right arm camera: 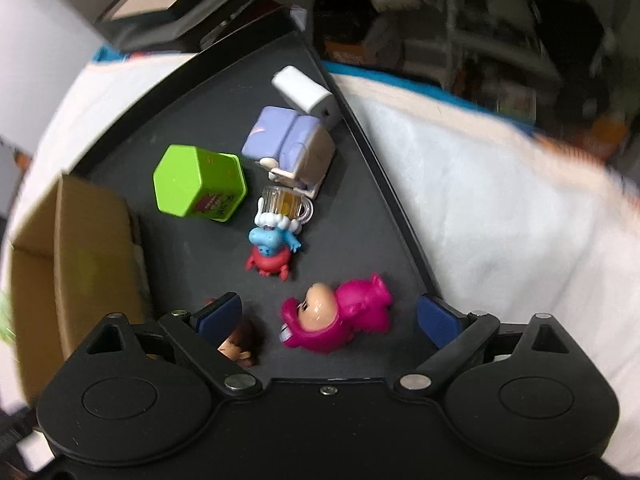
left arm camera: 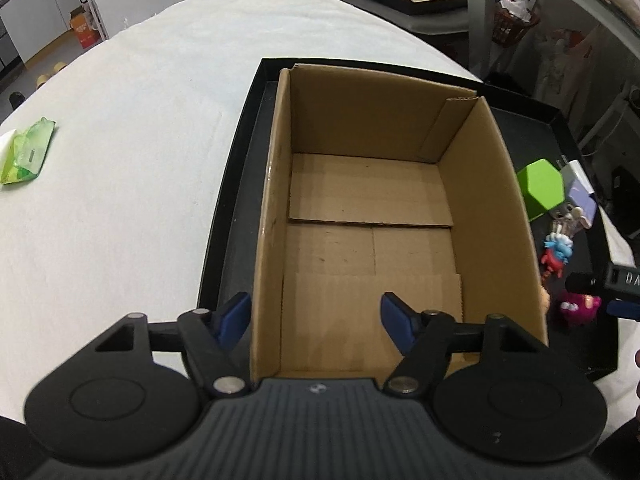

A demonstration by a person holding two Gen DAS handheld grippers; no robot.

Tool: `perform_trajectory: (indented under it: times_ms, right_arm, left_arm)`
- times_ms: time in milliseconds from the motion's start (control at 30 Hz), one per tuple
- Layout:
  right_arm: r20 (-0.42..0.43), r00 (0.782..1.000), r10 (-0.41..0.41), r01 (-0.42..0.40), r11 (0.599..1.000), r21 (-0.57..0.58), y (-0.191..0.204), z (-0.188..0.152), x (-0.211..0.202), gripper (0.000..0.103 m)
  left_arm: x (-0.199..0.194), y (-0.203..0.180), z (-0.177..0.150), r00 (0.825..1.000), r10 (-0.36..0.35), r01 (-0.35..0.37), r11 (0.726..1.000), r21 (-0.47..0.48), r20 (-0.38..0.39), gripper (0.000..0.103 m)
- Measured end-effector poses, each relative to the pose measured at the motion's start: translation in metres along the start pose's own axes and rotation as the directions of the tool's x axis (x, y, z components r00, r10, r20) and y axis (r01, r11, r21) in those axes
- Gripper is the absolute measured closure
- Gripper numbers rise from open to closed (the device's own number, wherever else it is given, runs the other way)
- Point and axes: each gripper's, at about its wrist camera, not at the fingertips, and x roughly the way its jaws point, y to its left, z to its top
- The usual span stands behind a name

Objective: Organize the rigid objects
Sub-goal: 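Grasp the box wall with the left tool while the right tool reaches the pink pig, then lift the pink pig with the right tool and drop it into the box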

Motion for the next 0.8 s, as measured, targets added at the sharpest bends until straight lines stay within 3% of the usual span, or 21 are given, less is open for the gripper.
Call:
perform_trajectory:
  times_ms: [33,233,300,333,400,433,467,533,800]
  right_arm:
    - [-0.004,1.000,-0.004,0.004,1.000,-0.023,0.004,0.000,0.002,0.000]
    - [-0.025,0.999,-0.047,0.044,0.992,-0.117,0.014,-0.002,0.012,0.000]
    - [-0.040,0.997,-0.064,0.058,0.989,-0.133,0.014,-0.005,0.014,0.006]
    - [-0.062,0.996,-0.068,0.059,0.989,-0.132,0.014,-0.006,0.017,0.017]
    - [-0.050,0.995,-0.092,0.083,0.985,-0.149,0.017,-0.007,0.017,0.023]
    - [-0.039,0.994,-0.106,0.098,0.982,-0.164,0.018,-0.007,0.015,0.032]
    - [-0.033,0.994,-0.106,0.099,0.981,-0.166,0.019,-0.007,0.013,0.035]
    - [-0.036,0.996,-0.076,0.070,0.987,-0.144,0.018,-0.008,0.009,0.036]
    - [0.063,0.995,-0.084,0.091,0.988,-0.127,0.034,-0.007,-0.021,0.036]
  left_arm:
    - [0.002,0.000,0.000,1.000,0.005,-0.005,1.000,-0.001,-0.005,0.042]
    - [0.011,0.005,0.000,0.997,0.071,-0.071,0.997,-0.024,-0.020,0.077]
    - [0.016,0.006,-0.001,0.994,0.099,-0.100,0.995,-0.010,-0.045,0.089]
    - [0.018,0.009,-0.001,0.993,0.106,-0.107,0.994,-0.018,-0.056,0.092]
    - [0.018,0.012,-0.003,0.994,0.094,-0.096,0.995,-0.028,-0.055,0.092]
    - [0.018,0.011,-0.005,0.994,0.094,-0.095,0.995,-0.023,-0.051,0.092]
    - [0.017,0.011,-0.006,0.995,0.093,-0.094,0.995,-0.022,-0.045,0.093]
    - [0.015,0.012,-0.008,0.996,0.081,-0.082,0.996,-0.032,-0.038,0.093]
    - [0.012,0.023,-0.011,0.999,0.020,-0.021,0.999,-0.034,-0.032,0.093]
